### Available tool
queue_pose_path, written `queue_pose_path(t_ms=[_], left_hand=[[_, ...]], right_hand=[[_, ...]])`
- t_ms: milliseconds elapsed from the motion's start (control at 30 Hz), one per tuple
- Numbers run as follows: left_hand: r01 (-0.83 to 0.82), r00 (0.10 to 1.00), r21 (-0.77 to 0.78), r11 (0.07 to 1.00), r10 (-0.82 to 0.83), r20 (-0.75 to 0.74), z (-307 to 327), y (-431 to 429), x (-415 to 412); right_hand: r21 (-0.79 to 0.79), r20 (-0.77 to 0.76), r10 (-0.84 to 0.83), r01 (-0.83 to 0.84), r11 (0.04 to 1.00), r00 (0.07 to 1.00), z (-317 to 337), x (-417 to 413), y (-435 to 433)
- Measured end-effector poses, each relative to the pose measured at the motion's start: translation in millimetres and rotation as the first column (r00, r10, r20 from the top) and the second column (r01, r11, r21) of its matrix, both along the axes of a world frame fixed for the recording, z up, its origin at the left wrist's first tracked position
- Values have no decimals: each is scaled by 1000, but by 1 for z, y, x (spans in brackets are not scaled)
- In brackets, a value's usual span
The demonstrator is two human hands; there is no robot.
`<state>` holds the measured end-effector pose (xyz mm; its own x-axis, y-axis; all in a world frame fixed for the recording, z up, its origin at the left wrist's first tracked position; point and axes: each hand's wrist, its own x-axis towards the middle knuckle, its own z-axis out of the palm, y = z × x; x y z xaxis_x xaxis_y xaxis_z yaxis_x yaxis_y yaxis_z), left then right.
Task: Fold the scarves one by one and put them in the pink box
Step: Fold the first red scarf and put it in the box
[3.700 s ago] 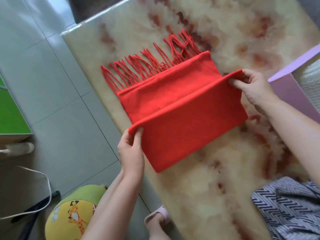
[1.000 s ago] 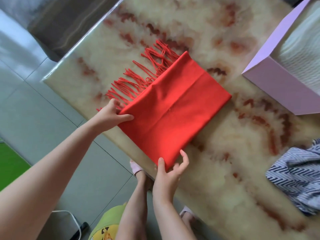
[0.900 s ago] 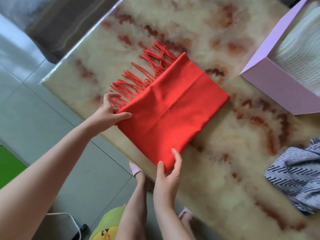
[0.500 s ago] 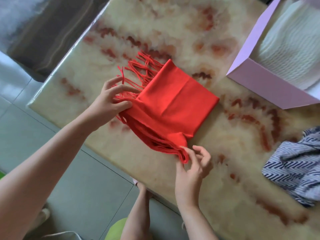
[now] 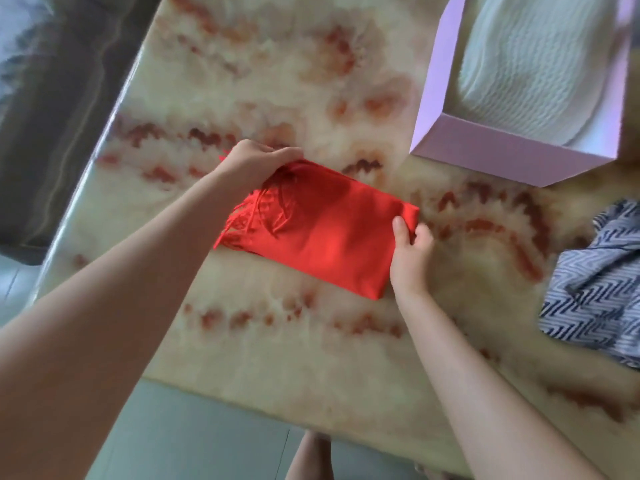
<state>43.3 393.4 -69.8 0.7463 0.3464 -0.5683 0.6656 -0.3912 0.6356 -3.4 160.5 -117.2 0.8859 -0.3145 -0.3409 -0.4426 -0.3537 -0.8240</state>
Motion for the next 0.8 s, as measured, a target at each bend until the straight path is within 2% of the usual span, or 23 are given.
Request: queue_pose_path(t_ms=[67,133,267,367,433,500,567,600,667,733,800], left_hand=[[148,989,52,988,-147,-23,-5,1,10],[228,972,148,963,-232,16,-13,2,13],[154,975,235,960,-186,122,-28,2,16],[76,975,393,916,-151,163,-37,4,19],[10,971,461,887,-119,207,-38,5,16],[57,947,552,832,-219,233,-33,2,2],[156,858,606,780,-411,307,-27,-5,-18],[228,773,624,748,-529,351,-24,-12,-28],[412,538,654,635,-748,388,-27,-23,-50],[600,361,645,472,-880,309,-37,-25,-69],[699,296,636,327,-942,158,-52,-16,-83]], right_hand=[[-82,-4,4,-5,997,1000,-8,10,-1],[-183,7,22,-20,983,1000,-14,16,-3],[-241,2,40,-38,970,999,-10,19,1],[-164,-20,11,-14,986,1000,-3,13,4],[-167,-56,22,-31,985,998,-1,1,3],[-158,-43,42,-48,986,998,-2,-14,0],[-131,1,64,-63,989,998,-5,-29,-3],[-103,19,70,-68,992,997,-5,-35,-4],[-25,29,92,-91,996,995,-4,-45,-3],[6,23,113,-113,994,993,-4,-51,-3],[17,13,113,-114,993,993,-3,-51,-3]])
